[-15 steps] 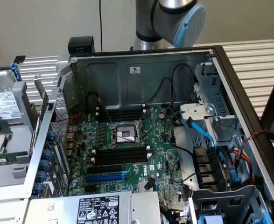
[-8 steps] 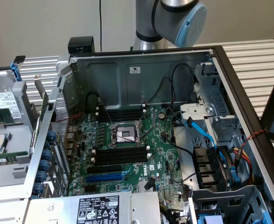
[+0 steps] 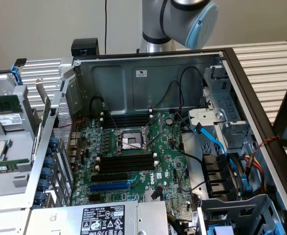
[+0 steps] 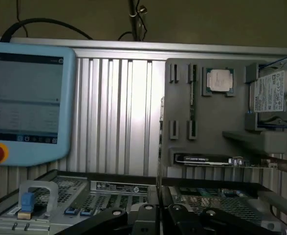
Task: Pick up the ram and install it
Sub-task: 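Pick up the ram and move it above insertion slot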
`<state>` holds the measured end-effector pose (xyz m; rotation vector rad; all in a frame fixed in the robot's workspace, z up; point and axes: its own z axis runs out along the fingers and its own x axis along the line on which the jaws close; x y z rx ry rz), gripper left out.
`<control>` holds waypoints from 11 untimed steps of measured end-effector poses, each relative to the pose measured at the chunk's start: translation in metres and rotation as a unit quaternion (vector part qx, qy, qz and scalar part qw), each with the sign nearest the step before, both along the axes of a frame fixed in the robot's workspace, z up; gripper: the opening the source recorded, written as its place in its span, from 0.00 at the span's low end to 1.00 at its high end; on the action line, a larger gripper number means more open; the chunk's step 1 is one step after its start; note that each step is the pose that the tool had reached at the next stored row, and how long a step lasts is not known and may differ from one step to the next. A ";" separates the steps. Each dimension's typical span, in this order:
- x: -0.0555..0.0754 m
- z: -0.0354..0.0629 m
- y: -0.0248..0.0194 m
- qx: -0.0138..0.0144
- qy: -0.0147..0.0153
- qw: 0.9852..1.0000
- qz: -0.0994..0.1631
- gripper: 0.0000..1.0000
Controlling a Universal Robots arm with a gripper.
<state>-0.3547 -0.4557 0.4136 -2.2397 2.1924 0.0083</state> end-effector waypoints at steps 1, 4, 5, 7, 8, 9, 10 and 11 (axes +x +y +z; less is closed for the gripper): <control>0.004 0.0046 -0.0010 0.000 0.000 1.000 0.000 0.14; 0.016 0.0181 -0.0035 0.001 0.001 1.000 0.000 0.14; 0.020 0.0225 -0.0040 0.001 0.001 1.000 0.000 0.14; 0.028 0.0275 -0.0041 0.003 0.001 1.000 0.000 0.14; 0.032 0.0288 -0.0041 0.004 0.001 1.000 0.001 0.14; 0.037 0.0298 -0.0041 0.005 0.001 1.000 0.001 0.14; 0.041 0.0305 -0.0041 0.006 0.001 1.000 0.002 0.14; 0.045 0.0311 -0.0041 0.008 0.001 1.000 0.002 0.14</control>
